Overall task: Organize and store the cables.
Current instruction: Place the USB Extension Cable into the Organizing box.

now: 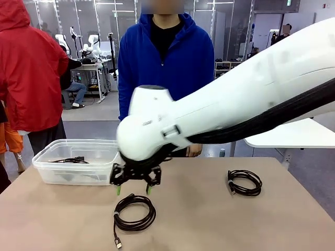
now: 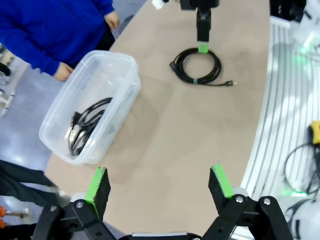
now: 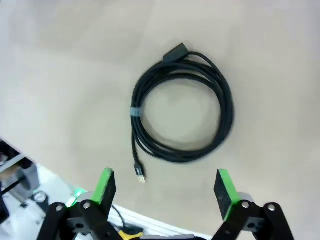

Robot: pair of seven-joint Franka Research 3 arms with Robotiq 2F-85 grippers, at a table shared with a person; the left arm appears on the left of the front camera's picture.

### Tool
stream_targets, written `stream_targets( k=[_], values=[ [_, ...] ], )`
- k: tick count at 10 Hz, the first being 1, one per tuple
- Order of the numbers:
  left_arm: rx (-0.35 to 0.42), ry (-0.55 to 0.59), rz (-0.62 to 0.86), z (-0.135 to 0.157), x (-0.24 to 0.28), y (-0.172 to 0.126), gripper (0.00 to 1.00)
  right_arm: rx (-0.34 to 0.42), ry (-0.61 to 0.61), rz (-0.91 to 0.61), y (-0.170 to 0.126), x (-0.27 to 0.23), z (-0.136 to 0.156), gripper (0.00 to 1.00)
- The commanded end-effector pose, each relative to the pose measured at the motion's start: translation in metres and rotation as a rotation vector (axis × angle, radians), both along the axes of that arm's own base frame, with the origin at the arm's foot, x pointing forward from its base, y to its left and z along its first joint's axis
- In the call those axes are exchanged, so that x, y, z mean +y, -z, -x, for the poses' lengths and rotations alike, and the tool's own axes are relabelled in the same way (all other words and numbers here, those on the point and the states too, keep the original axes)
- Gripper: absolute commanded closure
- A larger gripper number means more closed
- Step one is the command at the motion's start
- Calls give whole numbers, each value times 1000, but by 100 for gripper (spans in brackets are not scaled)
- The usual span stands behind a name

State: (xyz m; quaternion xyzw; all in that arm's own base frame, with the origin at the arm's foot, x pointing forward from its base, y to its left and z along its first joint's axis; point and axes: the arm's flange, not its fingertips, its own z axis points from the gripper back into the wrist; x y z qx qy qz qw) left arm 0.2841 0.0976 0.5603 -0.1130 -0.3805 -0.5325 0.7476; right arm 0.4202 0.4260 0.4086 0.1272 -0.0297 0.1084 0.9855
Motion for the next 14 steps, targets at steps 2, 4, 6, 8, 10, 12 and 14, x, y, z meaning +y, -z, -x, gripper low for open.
stream_targets(
  k=[2, 4, 6, 8, 10, 12, 14],
  values=[
    [221, -132, 136, -29, -65, 11, 0, -82, -72, -175, -16, -111, 46, 0],
    [283, -258, 66, -41, -108, 20, 0, -114, -106, -223, -22, -162, 56, 0],
    [367, -385, 62, -43, -149, 22, 0, -199, -205, -141, -21, -196, 71, 0],
    [438, -512, 17, -47, -182, 32, 0, -289, -241, -22, -21, -216, 77, 0],
    [471, -507, -25, -48, -191, 39, 0, -330, -268, -31, -15, -222, 64, 0],
    [442, -505, 16, -45, -184, 31, 0, -255, -248, -32, -22, -216, 76, 0],
    [442, -505, 16, -45, -184, 31, 0, -255, -248, -32, -22, -216, 76, 0]
  ],
)
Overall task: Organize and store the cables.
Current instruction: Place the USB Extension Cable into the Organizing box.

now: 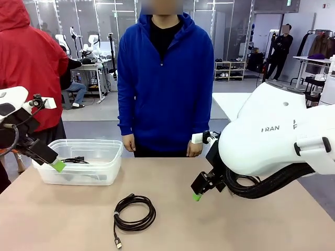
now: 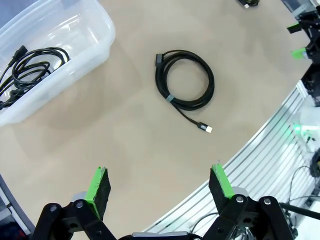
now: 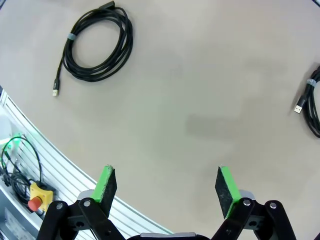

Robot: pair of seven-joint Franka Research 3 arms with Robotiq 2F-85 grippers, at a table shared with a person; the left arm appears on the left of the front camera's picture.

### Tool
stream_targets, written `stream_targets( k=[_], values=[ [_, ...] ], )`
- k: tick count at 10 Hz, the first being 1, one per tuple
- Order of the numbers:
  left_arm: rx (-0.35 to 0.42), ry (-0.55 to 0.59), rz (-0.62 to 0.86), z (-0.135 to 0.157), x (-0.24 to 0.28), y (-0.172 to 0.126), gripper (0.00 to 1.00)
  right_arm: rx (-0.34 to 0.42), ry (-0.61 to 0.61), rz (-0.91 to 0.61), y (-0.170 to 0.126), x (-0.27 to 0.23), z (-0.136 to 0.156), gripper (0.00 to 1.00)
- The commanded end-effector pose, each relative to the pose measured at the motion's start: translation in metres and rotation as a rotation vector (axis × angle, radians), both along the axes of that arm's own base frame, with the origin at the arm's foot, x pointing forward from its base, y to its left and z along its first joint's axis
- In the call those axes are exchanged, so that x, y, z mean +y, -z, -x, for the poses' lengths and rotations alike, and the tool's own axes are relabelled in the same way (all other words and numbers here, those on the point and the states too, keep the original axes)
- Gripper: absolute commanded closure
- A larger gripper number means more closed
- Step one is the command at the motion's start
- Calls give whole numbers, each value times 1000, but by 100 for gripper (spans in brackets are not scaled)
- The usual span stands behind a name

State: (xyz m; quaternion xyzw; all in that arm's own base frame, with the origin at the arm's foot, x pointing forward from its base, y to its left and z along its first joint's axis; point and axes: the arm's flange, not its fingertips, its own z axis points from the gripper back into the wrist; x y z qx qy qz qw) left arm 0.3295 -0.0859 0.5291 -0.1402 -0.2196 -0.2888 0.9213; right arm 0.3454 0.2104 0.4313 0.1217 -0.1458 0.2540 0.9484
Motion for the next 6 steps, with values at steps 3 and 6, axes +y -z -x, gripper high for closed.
stream_targets(
  k=[3, 6],
  values=[
    [349, -346, 171, -21, -52, 37, 0, -144, -225, -166, -34, -79, 11, 0],
    [343, -511, 84, -21, -82, 47, 0, -182, -314, -308, -56, -181, 45, 0]
  ],
)
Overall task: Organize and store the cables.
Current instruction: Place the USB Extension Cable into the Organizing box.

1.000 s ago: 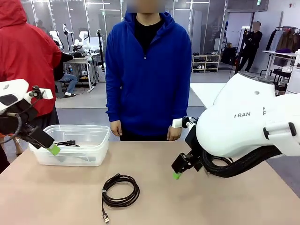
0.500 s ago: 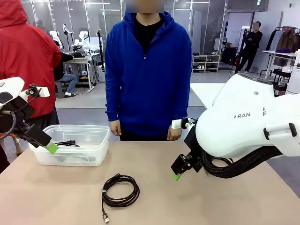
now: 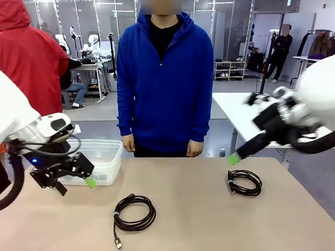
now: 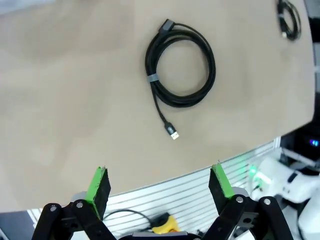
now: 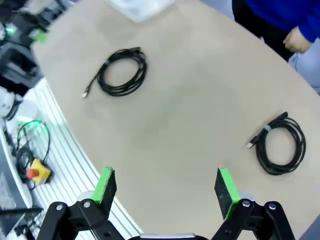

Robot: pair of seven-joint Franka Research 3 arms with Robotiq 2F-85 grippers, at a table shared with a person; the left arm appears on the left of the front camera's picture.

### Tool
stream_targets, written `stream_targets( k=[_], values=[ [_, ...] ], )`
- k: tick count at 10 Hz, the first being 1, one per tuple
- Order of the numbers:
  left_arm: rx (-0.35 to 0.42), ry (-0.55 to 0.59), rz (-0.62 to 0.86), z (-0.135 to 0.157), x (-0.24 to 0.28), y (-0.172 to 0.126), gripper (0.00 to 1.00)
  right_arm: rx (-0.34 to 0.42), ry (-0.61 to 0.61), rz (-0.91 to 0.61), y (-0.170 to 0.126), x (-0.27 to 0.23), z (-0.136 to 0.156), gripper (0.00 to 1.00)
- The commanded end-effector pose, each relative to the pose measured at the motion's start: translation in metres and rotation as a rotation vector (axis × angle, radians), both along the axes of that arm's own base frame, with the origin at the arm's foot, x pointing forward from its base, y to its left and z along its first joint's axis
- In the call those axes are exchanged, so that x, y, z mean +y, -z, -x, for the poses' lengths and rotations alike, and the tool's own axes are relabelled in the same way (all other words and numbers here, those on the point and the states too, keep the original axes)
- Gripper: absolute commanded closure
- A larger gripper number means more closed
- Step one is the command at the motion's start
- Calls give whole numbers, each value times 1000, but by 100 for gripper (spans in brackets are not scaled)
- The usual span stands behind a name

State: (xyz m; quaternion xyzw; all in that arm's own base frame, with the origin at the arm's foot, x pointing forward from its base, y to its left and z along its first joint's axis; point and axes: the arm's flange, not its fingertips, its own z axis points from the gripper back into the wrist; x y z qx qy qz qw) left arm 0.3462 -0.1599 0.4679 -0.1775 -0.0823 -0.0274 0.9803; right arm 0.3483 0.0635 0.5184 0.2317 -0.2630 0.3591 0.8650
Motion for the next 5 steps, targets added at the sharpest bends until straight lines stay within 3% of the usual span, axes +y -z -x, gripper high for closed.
stream_targets(
  k=[1, 5],
  values=[
    [-28, -44, -63, -9, -20, -6, 0, 34, -26, -19, 35, -66, 54, 0],
    [-19, -102, -181, -41, -72, 37, 0, 56, 85, 96, 64, -143, 79, 0]
  ],
)
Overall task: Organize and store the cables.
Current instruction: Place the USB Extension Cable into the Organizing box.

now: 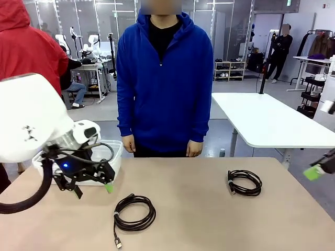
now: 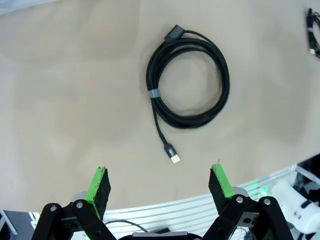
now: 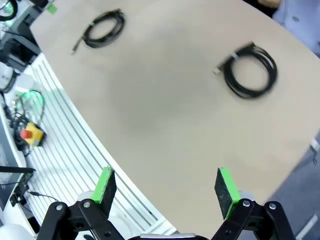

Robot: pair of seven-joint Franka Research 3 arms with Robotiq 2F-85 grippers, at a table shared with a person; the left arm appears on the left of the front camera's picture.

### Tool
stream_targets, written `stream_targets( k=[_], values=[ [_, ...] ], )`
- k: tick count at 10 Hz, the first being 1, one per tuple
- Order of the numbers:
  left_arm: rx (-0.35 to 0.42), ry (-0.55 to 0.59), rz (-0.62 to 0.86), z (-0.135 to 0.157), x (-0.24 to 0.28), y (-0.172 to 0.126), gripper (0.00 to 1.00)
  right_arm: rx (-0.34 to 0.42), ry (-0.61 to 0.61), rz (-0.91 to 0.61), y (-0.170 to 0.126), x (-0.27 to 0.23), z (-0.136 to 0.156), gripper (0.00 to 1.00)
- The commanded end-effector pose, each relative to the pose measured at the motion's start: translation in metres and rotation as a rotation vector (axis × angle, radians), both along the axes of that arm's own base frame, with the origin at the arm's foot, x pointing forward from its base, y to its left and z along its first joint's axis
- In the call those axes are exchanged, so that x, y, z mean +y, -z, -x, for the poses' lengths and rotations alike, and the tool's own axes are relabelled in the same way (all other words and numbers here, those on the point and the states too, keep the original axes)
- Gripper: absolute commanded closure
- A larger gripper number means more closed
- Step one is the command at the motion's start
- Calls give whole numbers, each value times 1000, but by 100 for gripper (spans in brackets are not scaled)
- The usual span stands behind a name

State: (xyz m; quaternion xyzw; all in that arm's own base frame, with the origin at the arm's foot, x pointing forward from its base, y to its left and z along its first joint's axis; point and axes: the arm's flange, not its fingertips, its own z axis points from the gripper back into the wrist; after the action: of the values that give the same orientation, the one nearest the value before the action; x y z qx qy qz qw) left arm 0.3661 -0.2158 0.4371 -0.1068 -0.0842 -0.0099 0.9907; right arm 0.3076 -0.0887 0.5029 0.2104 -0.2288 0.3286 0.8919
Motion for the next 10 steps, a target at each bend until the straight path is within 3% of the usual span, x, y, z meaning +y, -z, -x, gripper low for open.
stream_targets(
  k=[1, 4, 6, 7, 8, 10],
  values=[
    [-27, -76, -57, -31, -25, 17, 0, -24, 49, -1, 56, -7, 46, 0],
    [-6, -92, -95, -62, -43, 44, 0, -96, 12, -192, 74, -25, 62, 0],
    [9, -108, -134, -71, -47, 45, 0, -127, -12, -141, 74, -15, 65, 0],
    [28, -120, -120, -76, -47, 47, 0, -158, 38, -167, 60, -1, 62, 0],
    [30, -107, -144, -78, -49, 47, 0, -103, 20, -172, 19, -67, 22, 0],
    [11, -89, -101, -68, -38, 51, 0, -116, 17, -177, 13, -59, 19, 0]
  ],
)
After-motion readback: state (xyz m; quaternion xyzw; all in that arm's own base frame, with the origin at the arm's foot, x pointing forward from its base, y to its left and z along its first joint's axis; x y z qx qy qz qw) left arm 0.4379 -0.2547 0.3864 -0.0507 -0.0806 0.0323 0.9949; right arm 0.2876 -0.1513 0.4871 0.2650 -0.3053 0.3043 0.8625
